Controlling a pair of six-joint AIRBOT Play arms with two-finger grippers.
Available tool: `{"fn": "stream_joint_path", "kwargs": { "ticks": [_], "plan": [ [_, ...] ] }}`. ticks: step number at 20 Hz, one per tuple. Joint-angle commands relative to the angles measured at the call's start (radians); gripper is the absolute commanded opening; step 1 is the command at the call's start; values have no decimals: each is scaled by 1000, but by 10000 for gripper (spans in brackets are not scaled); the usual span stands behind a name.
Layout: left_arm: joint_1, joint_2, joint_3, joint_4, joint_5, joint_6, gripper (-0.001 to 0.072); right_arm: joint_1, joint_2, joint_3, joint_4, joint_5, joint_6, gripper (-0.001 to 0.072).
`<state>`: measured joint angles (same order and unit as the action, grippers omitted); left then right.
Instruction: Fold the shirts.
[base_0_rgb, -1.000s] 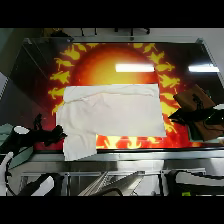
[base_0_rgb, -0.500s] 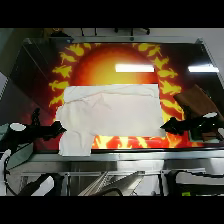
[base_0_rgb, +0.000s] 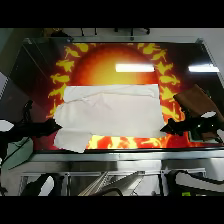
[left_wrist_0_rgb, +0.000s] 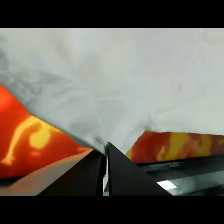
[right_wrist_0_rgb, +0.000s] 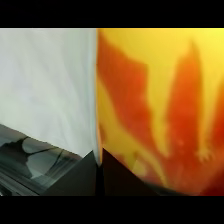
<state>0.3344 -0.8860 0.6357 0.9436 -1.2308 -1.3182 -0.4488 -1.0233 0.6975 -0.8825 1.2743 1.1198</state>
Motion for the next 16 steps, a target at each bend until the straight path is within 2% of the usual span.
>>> {"fn": "stream_joint_path", "kwargs": {
  "ticks": [1, 4, 7, 9, 12, 16],
  "plan": [
    [1, 144, 6, 176, -128, -107, 15, 0, 93, -12, -204, 50, 208, 19],
    [1, 297, 6, 190, -188, -144, 15, 0, 197, -20, -338, 74, 277, 19],
    [1, 397, 6, 188, -219, -162, 14, 0, 295, -20, -345, 58, 295, 19],
    [1, 410, 6, 171, -191, -168, 14, 0, 308, -19, -309, 56, 288, 19],
    [1, 328, 25, 52, -90, -133, 14, 2, 298, -9, -68, -6, 154, 19],
    [0, 53, 171, -80, -9, -45, 14, 3, 198, 69, 355, -162, -76, 19]
  ]
}}
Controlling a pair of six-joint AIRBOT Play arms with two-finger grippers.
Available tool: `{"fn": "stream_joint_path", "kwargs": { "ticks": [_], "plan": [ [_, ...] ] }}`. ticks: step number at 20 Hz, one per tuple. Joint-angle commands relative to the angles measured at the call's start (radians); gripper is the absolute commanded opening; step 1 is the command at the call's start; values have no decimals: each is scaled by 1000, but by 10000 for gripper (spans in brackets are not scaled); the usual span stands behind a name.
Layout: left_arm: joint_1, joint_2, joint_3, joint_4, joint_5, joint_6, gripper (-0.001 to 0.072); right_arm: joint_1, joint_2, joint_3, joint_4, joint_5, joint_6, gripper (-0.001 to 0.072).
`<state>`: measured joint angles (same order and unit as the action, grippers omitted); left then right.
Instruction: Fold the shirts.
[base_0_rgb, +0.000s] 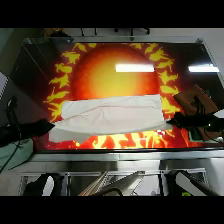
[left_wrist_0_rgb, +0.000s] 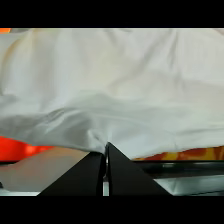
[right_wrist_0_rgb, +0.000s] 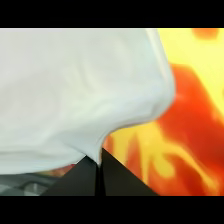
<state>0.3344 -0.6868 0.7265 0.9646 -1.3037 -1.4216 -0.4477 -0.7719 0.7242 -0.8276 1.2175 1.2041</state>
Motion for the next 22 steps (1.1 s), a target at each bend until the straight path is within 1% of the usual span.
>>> {"fn": "stream_joint_path", "kwargs": {
  "ticks": [1, 4, 5, 8, 9, 12, 14, 15, 16, 17, 18, 19, 20, 21, 22],
  "plan": [
    [0, -221, 127, -123, 88, 71, 14, 3, -105, 66, 374, -137, -206, 19],
    [-4, -428, 256, -190, 143, 123, 14, 3, -271, 137, 468, -183, -277, 19],
    [-16, -493, 294, -188, 156, 129, 14, 5, -322, 156, 497, -191, -310, 20],
    [-80, -698, 398, -174, 201, 151, 14, 52, -464, 187, 617, -237, -459, 20],
    [-101, -757, 425, -171, 217, 151, 15, 71, -502, 192, 628, -262, -483, 20],
    [-124, -903, 499, -170, 256, 151, 14, 101, -589, 204, 626, -315, -502, 20],
    [-121, -962, 545, -170, 256, 170, 15, 92, -597, 210, 602, -329, -501, 21],
    [-119, -983, 570, -170, 236, 176, 19, 79, -596, 230, 552, -320, -497, 51],
    [-115, -999, 599, -171, 221, 176, 22, 63, -591, 256, 492, -305, -473, 200],
    [-113, -1009, 631, -171, 203, 177, 209, 40, -583, 294, 428, -265, -436, 320],
    [-107, -1014, 668, -173, 184, 176, 616, 22, -581, 337, 375, -223, -410, 392],
    [-107, -1013, 706, -172, 170, 175, 695, 9, -581, 380, 322, -190, -378, 429],
    [-107, -1013, 748, -173, 145, 175, 695, 2, -581, 406, 271, -180, -343, 504],
    [-107, -1013, 784, -173, 119, 171, 695, 2, -585, 420, 236, -180, -320, 527],
    [-109, -1013, 818, -174, 89, 161, 695, 3, -593, 421, 233, -180, -317, 527]
  ]
}}
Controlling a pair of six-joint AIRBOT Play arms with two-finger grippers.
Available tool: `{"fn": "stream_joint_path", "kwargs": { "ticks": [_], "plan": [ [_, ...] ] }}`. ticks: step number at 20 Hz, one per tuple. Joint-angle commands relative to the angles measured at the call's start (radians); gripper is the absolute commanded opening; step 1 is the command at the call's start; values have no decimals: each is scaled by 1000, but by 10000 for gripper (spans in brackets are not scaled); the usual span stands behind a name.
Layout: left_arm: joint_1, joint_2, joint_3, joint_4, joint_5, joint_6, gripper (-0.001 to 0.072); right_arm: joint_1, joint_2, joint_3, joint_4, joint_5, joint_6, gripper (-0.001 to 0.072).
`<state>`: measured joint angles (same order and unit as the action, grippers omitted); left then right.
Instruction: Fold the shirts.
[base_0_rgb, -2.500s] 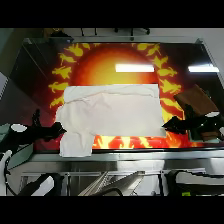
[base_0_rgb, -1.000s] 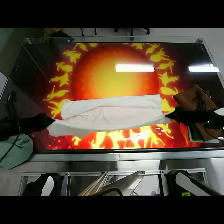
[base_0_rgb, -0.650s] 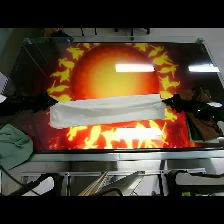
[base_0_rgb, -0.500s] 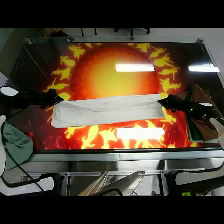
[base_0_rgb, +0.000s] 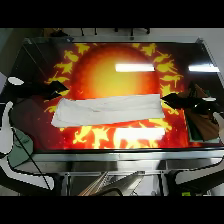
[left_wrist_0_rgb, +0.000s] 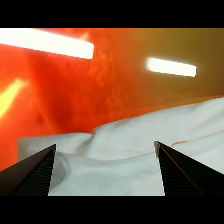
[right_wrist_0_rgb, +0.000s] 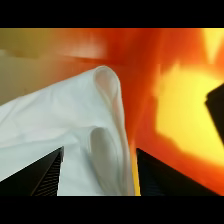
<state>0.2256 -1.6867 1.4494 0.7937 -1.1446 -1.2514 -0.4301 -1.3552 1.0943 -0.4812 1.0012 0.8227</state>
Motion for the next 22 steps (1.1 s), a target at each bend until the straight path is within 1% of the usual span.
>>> {"fn": "stream_joint_path", "kwargs": {
  "ticks": [1, 6, 7, 8, 9, 10, 11, 12, 13, 15, 19, 21, 22],
  "plan": [
    [-8, -13, 120, -2, -92, -23, 695, -11, -26, 51, -113, 38, 65, 526],
    [-84, -13, 148, -10, -137, -50, 694, 73, -117, 51, -98, 60, 65, 507],
    [-107, -13, 148, -10, -137, -50, 694, 97, -127, 51, -99, 49, 65, 434],
    [-133, -13, 148, -10, -137, -50, 694, 121, -136, 51, -99, 35, 65, 419],
    [-159, -13, 148, -9, -136, -50, 693, 139, -142, 51, -98, 24, 64, 288],
    [-188, -13, 148, -9, -132, -50, 592, 151, -142, 52, -98, 16, 63, 79],
    [-221, -14, 147, -8, -122, -50, 337, 155, -141, 61, -98, 19, 61, 20],
    [-251, -14, 147, -8, -107, -50, 55, 157, -137, 82, -98, 39, 61, 20],
    [-286, -14, 146, -8, -84, -48, 17, 156, -126, 108, -99, 75, 67, 19],
    [-372, -14, 116, -8, -10, -48, 17, 154, -80, 161, -102, 166, 96, 19],
    [-576, -52, -15, -9, 230, -51, 17, 122, 72, 282, -101, 382, 197, 19],
    [-663, -130, 4, -10, 285, -74, 16, 98, 159, 336, -99, 466, 252, 19],
    [-711, -187, 42, -10, 292, -87, 16, 86, 200, 363, -99, 505, 277, 19]
  ]
}}
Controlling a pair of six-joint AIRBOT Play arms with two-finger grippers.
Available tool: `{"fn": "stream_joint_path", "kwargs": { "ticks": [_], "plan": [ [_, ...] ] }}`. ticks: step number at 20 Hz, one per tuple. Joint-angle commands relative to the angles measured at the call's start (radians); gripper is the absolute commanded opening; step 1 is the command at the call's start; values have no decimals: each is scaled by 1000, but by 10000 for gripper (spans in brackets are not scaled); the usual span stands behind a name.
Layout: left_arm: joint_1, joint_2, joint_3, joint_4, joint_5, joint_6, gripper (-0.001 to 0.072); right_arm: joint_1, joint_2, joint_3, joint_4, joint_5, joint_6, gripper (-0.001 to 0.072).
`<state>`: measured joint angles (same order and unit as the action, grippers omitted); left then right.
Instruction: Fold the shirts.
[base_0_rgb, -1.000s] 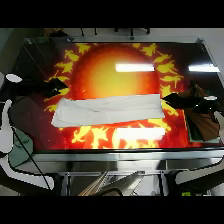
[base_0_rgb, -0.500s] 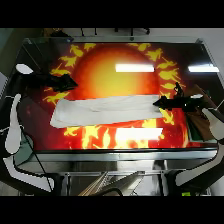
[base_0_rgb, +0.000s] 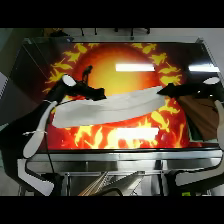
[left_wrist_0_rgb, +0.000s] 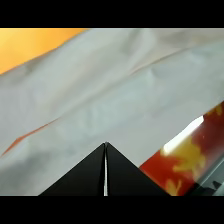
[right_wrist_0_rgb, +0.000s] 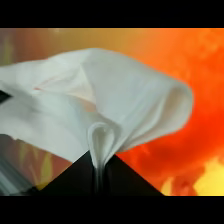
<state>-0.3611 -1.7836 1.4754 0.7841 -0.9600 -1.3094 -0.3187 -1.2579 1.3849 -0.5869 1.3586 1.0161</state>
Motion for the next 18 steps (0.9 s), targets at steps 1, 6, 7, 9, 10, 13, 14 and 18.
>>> {"fn": "stream_joint_path", "kwargs": {
  "ticks": [1, 6, 7, 9, 10, 13, 14, 18],
  "plan": [
    [-161, -140, 60, 0, 107, -48, 17, -41, 135, 100, 7, 176, 103, 19],
    [-288, -362, 354, -2, 95, -158, 16, -92, 199, 190, 33, 241, 145, 19],
    [-300, -385, 404, -2, 76, -175, 16, -89, 197, 190, 33, 254, 146, 19],
    [-293, -386, 478, 3, -3, -183, 16, -89, 194, 190, 35, 254, 159, 19],
    [-273, -375, 525, 5, -78, -179, 16, -89, 192, 190, 42, 254, 159, 19],
    [-158, -261, 608, 1, -335, -113, 15, -65, 182, 189, 60, 241, 163, 19],
    [-100, -183, 595, 0, -388, -103, 15, -35, 177, 189, 78, 231, 163, 19],
    [178, 190, 440, 1, -439, -76, 15, 229, 147, 179, 124, 8, 159, 19]
  ]
}}
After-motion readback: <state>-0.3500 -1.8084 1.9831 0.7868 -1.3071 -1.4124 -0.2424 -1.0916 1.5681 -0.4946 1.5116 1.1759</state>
